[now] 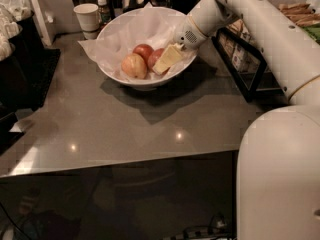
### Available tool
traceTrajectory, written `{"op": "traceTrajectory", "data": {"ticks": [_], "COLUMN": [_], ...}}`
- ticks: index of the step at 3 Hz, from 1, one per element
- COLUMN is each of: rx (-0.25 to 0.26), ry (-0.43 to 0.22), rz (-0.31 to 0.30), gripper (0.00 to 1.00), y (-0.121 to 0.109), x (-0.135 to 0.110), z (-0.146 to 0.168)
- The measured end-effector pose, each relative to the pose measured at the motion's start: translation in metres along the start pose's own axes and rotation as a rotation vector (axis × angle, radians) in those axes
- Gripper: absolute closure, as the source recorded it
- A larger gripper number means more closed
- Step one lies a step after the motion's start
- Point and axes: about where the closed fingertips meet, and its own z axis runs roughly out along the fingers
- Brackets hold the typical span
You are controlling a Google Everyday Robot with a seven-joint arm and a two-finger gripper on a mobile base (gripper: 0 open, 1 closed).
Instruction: Pick apple from white bowl
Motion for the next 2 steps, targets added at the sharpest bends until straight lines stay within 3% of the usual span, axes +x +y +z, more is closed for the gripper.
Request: {"op": "traceTrajectory", "data": {"ticks": [2], "rx": [-0.051], "ry": [-0.136], "rz": [-0.113], "gripper": [1.00], "y": [0.024], "x": [-0.026], "z": [-0.039]}}
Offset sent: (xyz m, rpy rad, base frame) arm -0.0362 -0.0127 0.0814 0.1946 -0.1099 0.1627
